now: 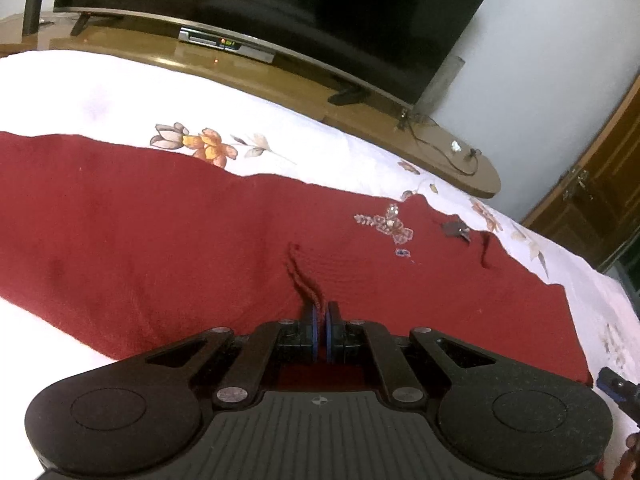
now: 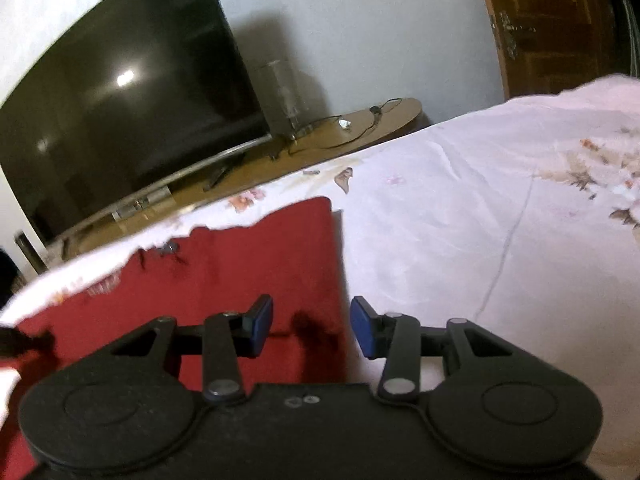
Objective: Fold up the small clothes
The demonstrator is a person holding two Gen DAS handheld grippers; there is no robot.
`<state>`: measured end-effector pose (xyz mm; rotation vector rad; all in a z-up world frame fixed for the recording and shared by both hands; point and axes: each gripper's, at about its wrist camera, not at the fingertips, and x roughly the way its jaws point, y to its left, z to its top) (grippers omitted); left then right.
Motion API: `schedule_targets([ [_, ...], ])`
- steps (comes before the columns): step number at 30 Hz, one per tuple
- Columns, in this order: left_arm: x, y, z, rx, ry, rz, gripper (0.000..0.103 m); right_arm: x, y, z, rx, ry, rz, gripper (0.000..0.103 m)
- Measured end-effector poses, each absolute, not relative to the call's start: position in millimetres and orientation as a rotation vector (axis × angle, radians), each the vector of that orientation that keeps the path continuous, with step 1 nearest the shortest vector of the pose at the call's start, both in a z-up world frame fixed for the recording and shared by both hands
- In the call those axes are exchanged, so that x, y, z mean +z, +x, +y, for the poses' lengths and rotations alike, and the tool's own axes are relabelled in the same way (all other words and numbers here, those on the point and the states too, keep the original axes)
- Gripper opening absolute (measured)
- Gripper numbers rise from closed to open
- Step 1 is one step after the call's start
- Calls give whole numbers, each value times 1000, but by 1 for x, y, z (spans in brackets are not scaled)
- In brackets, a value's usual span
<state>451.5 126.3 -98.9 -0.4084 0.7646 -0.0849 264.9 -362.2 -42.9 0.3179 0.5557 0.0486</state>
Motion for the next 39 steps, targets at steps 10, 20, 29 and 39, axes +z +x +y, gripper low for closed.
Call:
schedule_targets([
  [10,-104,453,125,-86,-379,765,3,-58,284,-370,36,302,637,41],
  [20,-105,451,123,-75,-370,747,3,-48,386,-397,111,396,610,44],
  [29,-107,440,122,-14,-344,688,3,-63,406,-389,119,319,648,8],
  [39,-76,419,133,57,-312,587,4,-37,364,-395,139,225,560,33],
])
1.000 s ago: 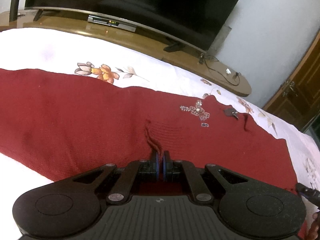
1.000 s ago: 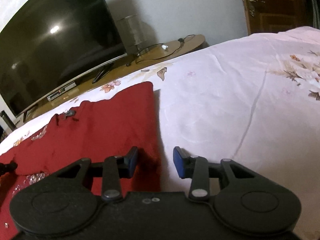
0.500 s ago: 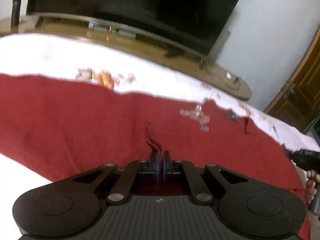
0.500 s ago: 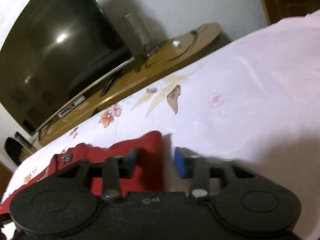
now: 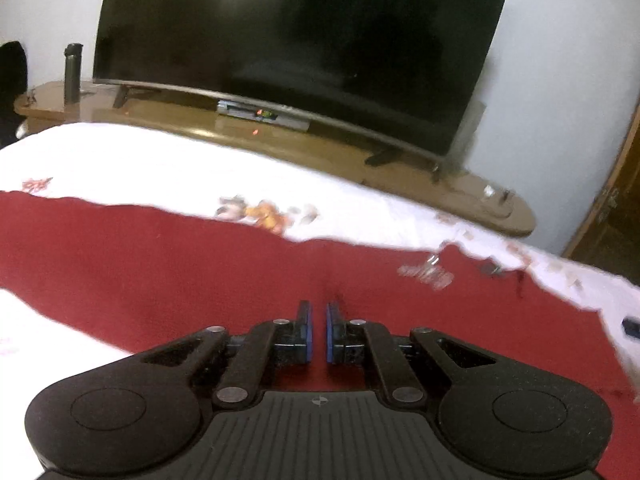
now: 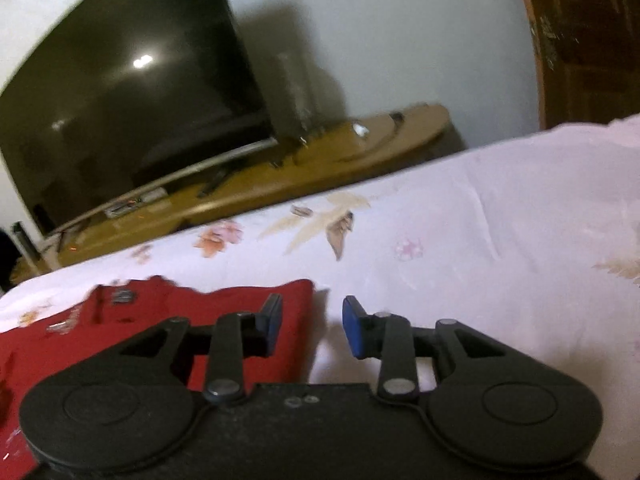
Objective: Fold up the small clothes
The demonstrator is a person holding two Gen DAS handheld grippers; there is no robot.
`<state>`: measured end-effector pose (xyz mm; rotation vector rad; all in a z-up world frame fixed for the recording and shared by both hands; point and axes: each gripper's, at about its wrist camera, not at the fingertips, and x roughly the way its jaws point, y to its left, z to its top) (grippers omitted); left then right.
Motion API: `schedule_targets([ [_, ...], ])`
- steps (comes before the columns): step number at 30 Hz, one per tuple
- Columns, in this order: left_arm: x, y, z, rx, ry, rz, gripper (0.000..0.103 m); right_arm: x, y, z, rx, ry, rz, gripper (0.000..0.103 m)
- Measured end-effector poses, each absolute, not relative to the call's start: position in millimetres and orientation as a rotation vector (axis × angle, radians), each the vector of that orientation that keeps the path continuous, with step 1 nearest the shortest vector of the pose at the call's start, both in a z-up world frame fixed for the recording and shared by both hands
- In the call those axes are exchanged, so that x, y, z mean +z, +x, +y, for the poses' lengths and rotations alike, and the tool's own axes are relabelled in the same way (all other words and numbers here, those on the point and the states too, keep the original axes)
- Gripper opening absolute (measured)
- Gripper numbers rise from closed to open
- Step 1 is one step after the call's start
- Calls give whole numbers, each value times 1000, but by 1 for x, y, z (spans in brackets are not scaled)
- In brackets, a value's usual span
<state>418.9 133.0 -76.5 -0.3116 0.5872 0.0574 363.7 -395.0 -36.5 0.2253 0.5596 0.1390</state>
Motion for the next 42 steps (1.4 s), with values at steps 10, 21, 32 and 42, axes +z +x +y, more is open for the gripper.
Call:
schedule_targets([
  [10,-104,444,48,-41,-202,653,5,-56,320,-338,199,-94,616,31],
  [21,-106,411,94,52,-254,661,5,-54,285,-365,109,7,626,46],
  [32,-104,318,249,348,-564,522,80,-41,229,-370,41,87,626,46],
  [42,-131,314,403,455,-997,406,63,-24,204,-339,-3,169,616,46],
])
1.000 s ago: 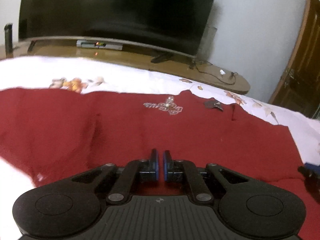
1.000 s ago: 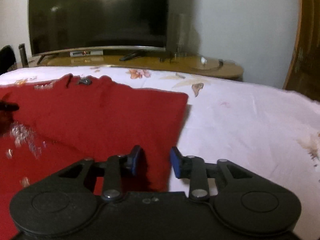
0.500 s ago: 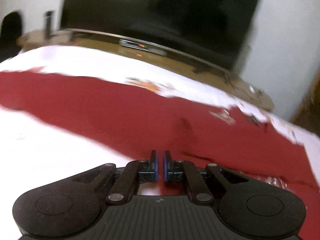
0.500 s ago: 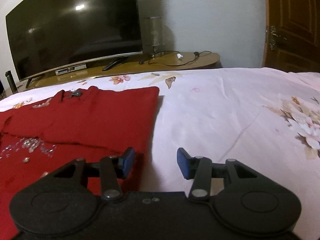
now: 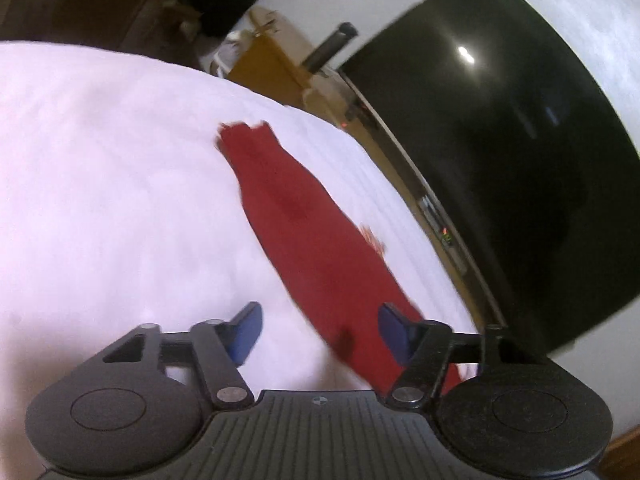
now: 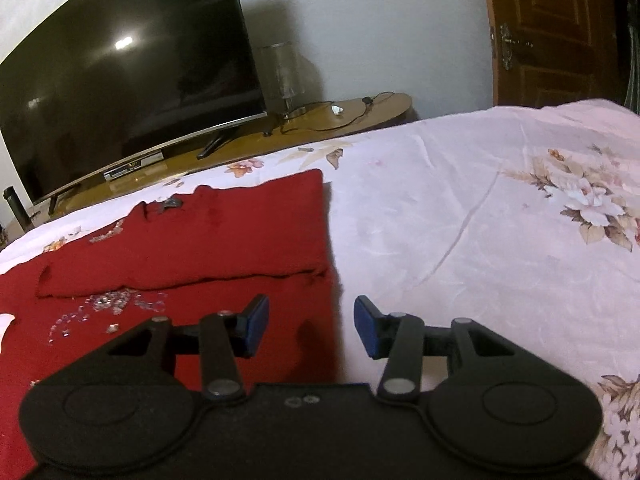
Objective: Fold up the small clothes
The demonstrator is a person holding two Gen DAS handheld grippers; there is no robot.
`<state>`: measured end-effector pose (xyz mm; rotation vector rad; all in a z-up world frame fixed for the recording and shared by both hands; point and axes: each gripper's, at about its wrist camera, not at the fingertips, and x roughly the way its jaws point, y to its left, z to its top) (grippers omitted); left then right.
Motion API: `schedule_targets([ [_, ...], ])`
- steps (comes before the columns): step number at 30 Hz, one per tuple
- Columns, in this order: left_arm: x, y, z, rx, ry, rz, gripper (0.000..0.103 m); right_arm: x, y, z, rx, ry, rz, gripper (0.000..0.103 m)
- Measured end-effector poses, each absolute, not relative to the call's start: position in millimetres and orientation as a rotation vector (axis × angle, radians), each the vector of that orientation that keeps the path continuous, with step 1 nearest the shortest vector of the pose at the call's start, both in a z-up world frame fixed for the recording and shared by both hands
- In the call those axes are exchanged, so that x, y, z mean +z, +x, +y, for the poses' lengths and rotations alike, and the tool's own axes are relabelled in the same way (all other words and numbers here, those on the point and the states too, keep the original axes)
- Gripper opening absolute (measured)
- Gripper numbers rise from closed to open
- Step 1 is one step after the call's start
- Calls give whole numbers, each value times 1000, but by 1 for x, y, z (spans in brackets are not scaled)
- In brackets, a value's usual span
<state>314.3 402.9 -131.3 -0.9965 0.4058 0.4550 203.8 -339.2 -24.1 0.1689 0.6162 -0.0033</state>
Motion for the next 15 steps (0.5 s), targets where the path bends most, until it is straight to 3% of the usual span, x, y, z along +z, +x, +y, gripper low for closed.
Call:
schedule_targets([
  [7,-140,349,436,424,-1013,421,62,-9,193,-319,-32,153,593,47],
  [8,-139,354,440,428,-1002,429,58,-8,192,-318,-36,152,590,47],
  [9,-138,359,444,449,-981,453,40,-6,190,-316,-39,152,588,47],
  [10,-137,364,451,471,-967,479,15,-5,189,-315,-41,152,587,47],
  [15,-127,369,460,435,-983,458,9,-1,185,-313,-52,151,578,47],
])
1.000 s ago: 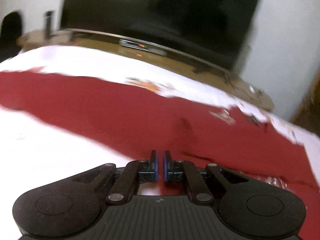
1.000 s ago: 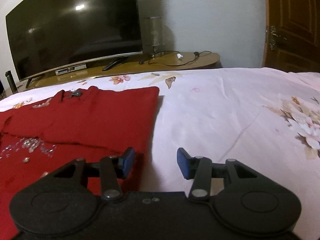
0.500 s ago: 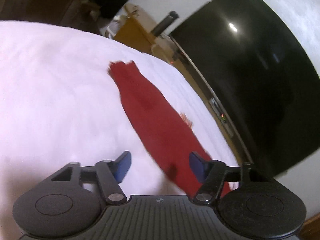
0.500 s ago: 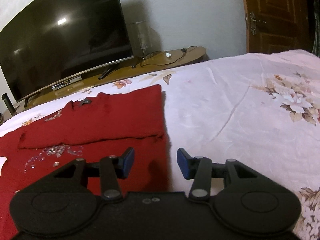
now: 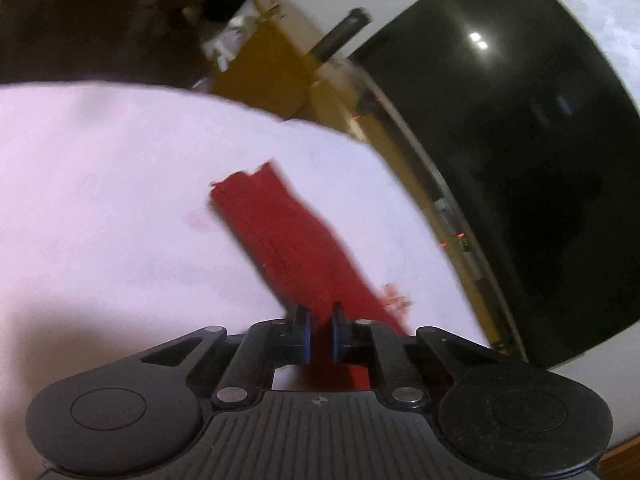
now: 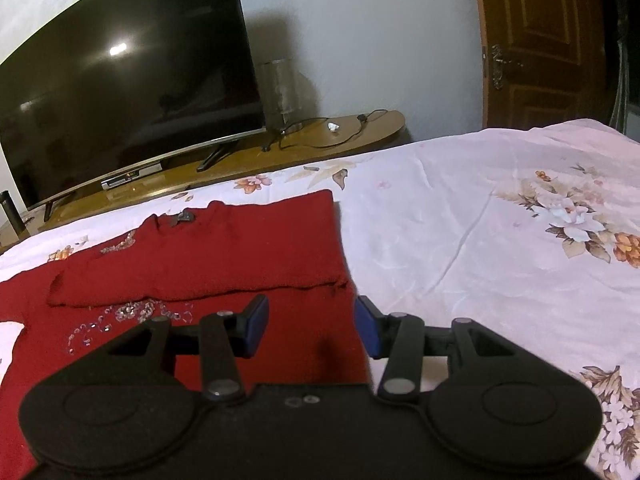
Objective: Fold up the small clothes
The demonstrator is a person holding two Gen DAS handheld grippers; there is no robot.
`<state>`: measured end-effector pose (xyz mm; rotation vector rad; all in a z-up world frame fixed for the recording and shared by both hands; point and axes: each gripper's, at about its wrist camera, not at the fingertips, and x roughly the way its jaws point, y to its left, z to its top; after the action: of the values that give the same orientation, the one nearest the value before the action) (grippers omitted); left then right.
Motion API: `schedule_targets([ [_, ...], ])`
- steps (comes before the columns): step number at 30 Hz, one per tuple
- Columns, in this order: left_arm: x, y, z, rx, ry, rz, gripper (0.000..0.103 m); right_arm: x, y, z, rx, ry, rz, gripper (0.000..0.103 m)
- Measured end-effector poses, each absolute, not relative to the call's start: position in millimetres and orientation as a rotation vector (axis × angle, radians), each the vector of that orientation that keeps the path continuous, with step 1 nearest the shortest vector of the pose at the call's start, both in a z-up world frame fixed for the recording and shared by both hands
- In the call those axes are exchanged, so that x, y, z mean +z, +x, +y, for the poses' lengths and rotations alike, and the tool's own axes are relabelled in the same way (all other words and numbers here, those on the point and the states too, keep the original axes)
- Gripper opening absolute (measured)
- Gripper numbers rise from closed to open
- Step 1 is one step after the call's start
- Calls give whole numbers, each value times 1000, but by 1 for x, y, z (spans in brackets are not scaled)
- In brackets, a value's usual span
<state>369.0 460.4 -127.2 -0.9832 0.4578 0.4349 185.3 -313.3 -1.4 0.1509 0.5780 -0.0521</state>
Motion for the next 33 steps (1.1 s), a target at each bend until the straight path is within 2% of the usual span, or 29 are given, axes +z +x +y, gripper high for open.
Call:
schedule_targets([
  [6,-76,409,382,232,-861,373,9,-3,189,-319,-57,175,569,47],
  [11,-47,456,256,29,-666,397,9,-6,189,-325,-51,190,565,47],
  [17,-60,496,101,-176,-450,516,9,-7,188,-354,-77,232,552,47],
  [24,-114,526,-21,-213,-208,736,10,-6,189,-396,-116,287,543,47],
  [25,-118,516,-35,-206,-161,724,20,-6,190,-400,-111,298,546,47],
  [26,-112,509,-46,-221,-124,693,50,-7,192,-403,-105,311,549,48],
  [27,-108,504,-51,-262,-124,688,66,-7,195,-406,-94,333,552,49],
  [28,-102,496,-53,-270,-127,671,77,-8,197,-407,-81,354,552,50],
  [31,-80,467,-36,-224,-99,591,77,-9,213,-402,-16,433,546,52],
  [33,-76,452,2,-162,-139,572,77,-10,232,-390,66,501,555,52],
])
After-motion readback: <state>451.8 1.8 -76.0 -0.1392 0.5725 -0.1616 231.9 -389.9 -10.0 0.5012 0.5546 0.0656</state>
